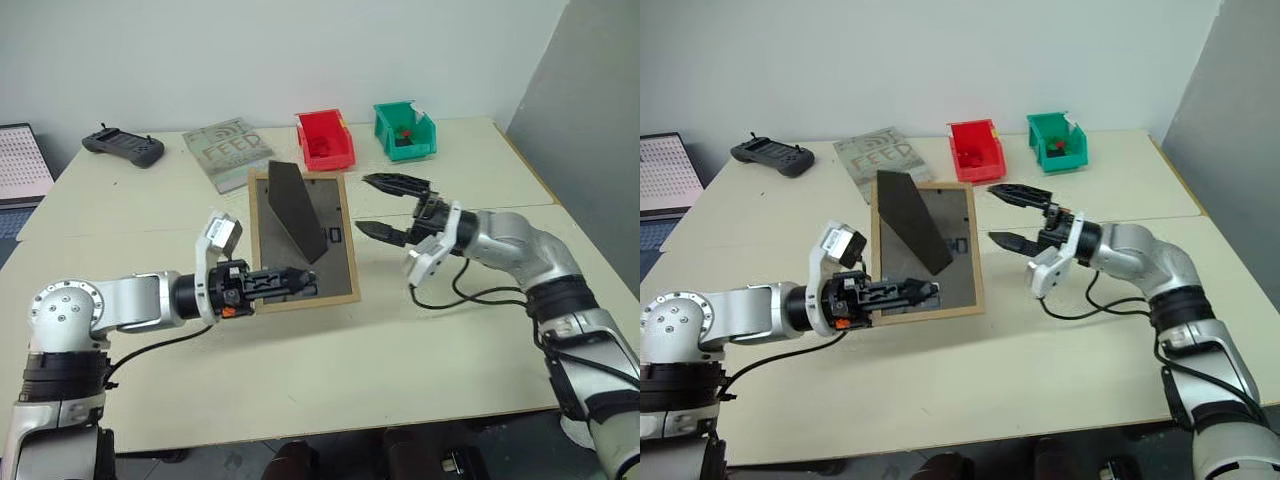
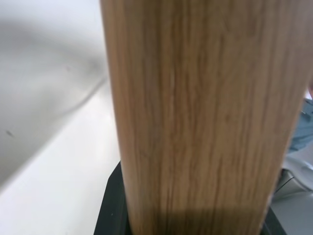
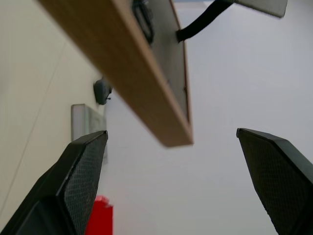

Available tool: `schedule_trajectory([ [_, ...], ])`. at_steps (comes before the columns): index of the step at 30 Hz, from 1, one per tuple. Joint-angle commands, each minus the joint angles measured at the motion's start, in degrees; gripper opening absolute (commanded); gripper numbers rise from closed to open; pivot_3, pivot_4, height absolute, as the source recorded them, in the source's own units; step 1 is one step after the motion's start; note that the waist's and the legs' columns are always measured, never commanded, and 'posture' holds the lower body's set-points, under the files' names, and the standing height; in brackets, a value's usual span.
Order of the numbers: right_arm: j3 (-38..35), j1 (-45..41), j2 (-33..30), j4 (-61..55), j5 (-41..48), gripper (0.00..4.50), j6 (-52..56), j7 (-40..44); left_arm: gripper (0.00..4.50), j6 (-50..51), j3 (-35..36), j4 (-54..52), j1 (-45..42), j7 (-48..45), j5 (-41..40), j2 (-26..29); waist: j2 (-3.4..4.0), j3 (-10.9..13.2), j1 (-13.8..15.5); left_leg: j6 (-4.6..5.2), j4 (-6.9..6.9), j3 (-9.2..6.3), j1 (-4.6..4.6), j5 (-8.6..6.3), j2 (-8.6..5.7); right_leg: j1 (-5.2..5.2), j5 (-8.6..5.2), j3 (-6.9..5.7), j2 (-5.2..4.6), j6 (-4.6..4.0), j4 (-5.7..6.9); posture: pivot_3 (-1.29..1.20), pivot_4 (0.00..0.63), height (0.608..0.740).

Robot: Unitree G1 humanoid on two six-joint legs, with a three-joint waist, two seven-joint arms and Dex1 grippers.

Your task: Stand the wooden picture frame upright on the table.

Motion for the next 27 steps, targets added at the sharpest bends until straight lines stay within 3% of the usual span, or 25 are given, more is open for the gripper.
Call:
schedule_trajectory([
  [1,4.08,-4.02,0.08,2.07,-7.70,4.48,-0.43,-10.48,0.85,-2.48,-0.30,-3.83,0.46,-1.96,-2.59,1.02,-0.05,-0.01,0.11,-0.01,0.01,0.00,0.00,0.00,0.02,-0.01,0.00,0.03,0.05,0.00,0.00,0.00,0.150,0.740],
  [4,6.92,-5.75,-0.46,5.26,-9.16,3.97,-1.41,-14.11,0.85,-3.44,-0.80,-4.36,0.84,-1.95,-2.59,1.40,-0.06,-0.02,0.22,-0.01,0.00,0.07,0.03,0.00,0.03,-0.02,0.00,0.14,0.09,-0.01,0.00,0.00,0.150,0.740],
  [10,9.68,-7.73,-2.29,7.97,-10.26,2.35,-1.73,-20.06,0.85,-4.80,-0.73,-5.36,2.02,-2.02,-2.59,1.76,-0.07,-0.01,0.13,-0.01,0.00,0.32,0.05,0.00,0.08,-0.08,0.00,0.37,0.14,-0.01,0.06,0.00,0.150,0.740],
  [14,10.69,-8.72,-2.99,9.21,-9.96,1.52,-2.22,-22.11,0.85,-6.21,-0.80,-6.71,2.96,-1.21,-2.59,1.81,-0.08,-0.01,-0.02,0.00,0.00,0.47,0.07,0.00,0.16,-0.15,0.00,0.50,0.19,-0.02,0.14,0.00,0.150,0.740],
  [16,11.23,-9.07,-3.12,9.36,-9.81,1.49,-2.61,-23.02,1.56,-6.74,-0.85,-6.92,3.05,-1.27,-2.59,1.74,-0.09,-0.01,-0.02,-0.01,0.00,0.50,0.09,0.00,0.19,-0.15,0.00,0.53,0.23,-0.02,0.15,0.00,0.150,0.740],
  [23,11.63,-9.70,-3.68,11.75,-6.29,1.28,-5.70,-21.46,2.98,-9.69,3.67,-6.43,3.30,-0.06,-2.59,3.78,-0.15,0.02,-0.02,0.00,0.00,0.57,0.07,0.00,0.19,-0.19,0.00,0.57,0.23,-0.02,0.20,0.00,0.150,0.740],
  [27,11.59,-8.91,-2.65,22.49,7.52,1.28,-9.54,-10.01,3.87,-12.83,11.29,-6.81,6.27,3.21,-2.59,6.03,-0.27,0.04,-0.05,0.00,0.00,0.60,0.08,0.00,0.21,-0.17,0.00,0.56,0.23,-0.02,0.19,0.00,0.150,0.740],
])
